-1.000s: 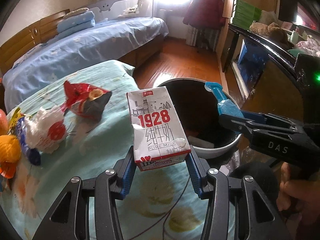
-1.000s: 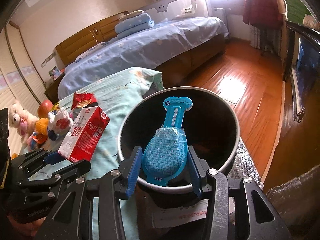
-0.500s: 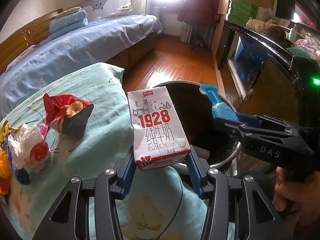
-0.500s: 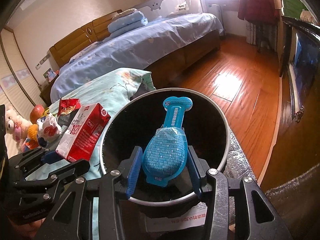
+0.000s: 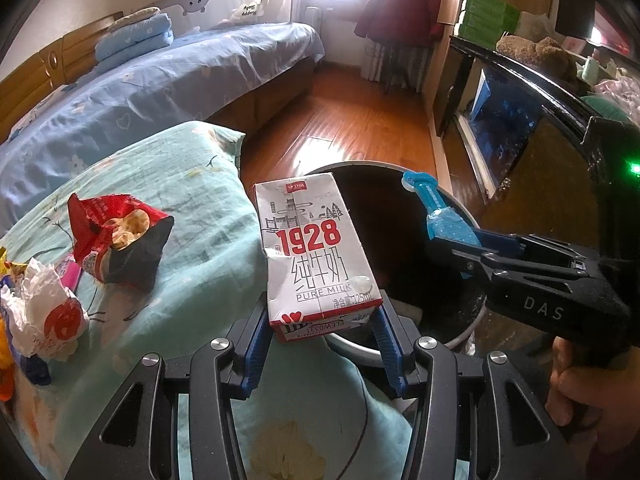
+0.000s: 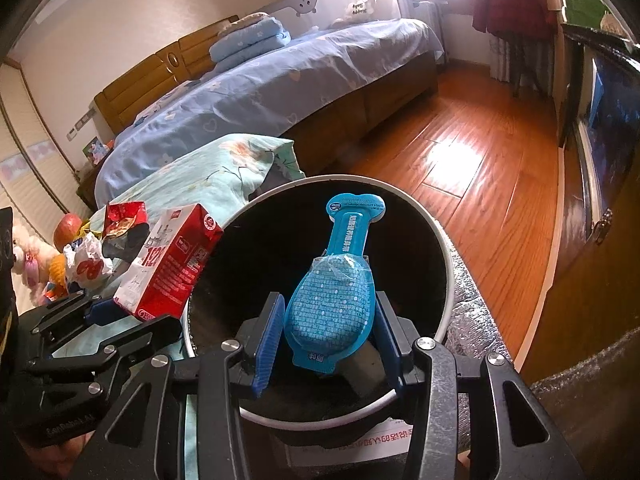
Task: Collect trash
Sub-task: 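Carry the blue brush over the bin with the right tool while the left tool carries the milk carton, then open the right tool to drop the brush while the left tool drops the milk carton into the bin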
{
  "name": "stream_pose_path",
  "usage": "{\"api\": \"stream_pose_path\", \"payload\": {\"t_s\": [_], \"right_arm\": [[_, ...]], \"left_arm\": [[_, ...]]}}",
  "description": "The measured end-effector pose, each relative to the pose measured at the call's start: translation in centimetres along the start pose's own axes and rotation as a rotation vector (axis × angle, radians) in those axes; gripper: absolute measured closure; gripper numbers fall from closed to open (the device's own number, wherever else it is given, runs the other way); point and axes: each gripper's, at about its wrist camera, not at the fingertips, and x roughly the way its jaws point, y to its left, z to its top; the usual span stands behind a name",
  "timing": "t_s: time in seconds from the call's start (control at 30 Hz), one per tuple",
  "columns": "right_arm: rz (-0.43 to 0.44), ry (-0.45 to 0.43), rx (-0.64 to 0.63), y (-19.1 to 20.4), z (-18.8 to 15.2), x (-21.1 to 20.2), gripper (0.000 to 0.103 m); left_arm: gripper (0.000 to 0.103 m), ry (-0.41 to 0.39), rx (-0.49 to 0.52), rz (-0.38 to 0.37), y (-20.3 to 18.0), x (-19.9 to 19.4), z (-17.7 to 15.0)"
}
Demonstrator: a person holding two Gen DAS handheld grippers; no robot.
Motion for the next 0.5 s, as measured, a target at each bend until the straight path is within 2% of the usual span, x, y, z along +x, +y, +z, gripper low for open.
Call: {"api": "stream_pose_path", "payload": {"t_s": [0.4,0.5], "right_arm": [[0.003,0.010,0.006,-0.06,0.07,0.10,0.056],[0.011,0.009,0.016,-0.11,0.13,0.08,0.055]], "left_arm": [[0.055,-0.012,0.006,0.002,-0.43,-0.38,-0.07],[0.044,-0.016,0.000,0.006,-0.09,-0.65,-0.14]]}}
